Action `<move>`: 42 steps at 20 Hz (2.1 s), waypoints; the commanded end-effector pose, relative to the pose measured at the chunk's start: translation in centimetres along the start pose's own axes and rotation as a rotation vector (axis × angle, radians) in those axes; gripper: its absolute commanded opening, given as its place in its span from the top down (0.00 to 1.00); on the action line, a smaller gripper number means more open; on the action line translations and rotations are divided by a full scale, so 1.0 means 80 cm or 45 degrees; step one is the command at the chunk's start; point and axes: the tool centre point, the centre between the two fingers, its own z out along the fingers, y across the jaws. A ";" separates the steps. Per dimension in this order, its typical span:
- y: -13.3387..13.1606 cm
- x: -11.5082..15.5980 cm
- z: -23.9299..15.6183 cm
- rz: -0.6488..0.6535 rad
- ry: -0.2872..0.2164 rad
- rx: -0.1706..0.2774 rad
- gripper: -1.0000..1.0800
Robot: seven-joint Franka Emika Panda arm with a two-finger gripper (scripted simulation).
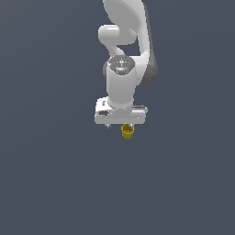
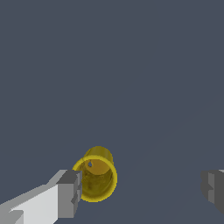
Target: Pick up the object and move it to a goal position.
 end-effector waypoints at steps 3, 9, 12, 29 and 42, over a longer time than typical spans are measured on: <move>0.000 0.002 -0.001 0.004 0.004 0.003 0.04; 0.000 0.016 -0.008 0.035 0.038 0.029 0.04; 0.000 0.016 -0.008 0.035 0.038 0.029 0.04; -0.045 -0.042 0.065 0.186 0.010 0.011 0.04; -0.059 -0.065 0.090 0.235 0.000 0.003 0.04</move>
